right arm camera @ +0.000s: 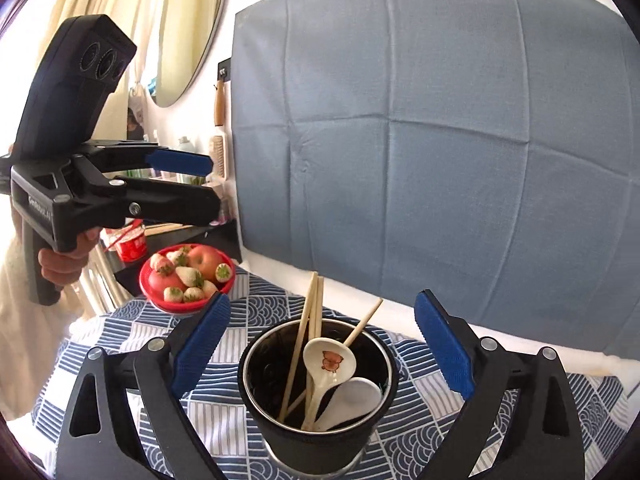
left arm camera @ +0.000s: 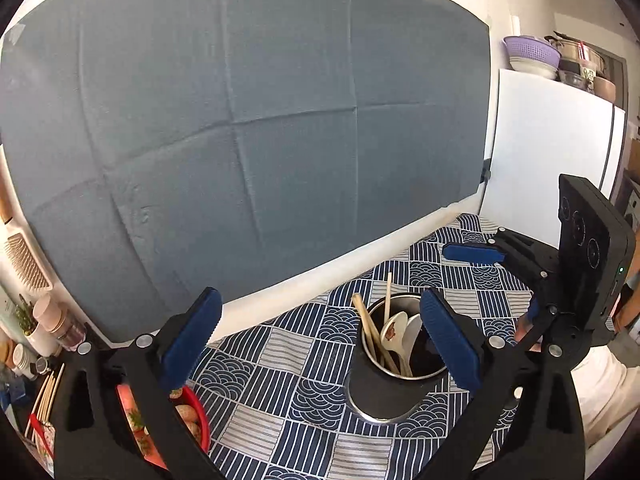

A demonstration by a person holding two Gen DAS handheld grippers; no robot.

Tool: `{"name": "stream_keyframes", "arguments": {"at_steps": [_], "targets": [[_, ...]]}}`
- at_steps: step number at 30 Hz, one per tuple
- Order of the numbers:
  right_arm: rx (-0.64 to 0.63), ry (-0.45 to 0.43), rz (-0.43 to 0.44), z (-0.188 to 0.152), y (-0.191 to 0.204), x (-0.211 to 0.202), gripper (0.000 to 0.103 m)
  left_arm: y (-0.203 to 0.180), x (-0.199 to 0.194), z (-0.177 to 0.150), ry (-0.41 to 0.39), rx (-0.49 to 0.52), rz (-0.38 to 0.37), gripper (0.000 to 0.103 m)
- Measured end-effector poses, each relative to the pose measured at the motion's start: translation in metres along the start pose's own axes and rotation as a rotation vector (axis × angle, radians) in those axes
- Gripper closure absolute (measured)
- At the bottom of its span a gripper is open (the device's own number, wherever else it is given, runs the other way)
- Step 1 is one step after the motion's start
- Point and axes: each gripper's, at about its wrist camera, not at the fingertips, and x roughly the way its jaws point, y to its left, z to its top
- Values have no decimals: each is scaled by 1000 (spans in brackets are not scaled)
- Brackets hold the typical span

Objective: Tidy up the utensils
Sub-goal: 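Move both tools back toward the last spoon on the cloth, then close the right tool on the printed spoon's handle while the left tool pinches its bowl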

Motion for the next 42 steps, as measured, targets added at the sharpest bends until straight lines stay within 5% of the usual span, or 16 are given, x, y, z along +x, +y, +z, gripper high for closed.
{"name": "stream_keyframes", "arguments": {"at_steps": [10, 16, 27, 42], "targets": [[-56, 25, 9, -4, 30, -15, 12, 20, -33, -45, 68, -32, 41, 6], [-77, 50, 95, -14, 50, -19, 11, 22, -47, -75, 97, -31, 60, 6], [-97, 119, 162, -42, 81, -17, 10, 18, -49, -128, 164, -49, 18, 6], [-49, 198, 147, -92, 116, -39, 10, -9, -62, -209, 307, -2, -79, 6]]}}
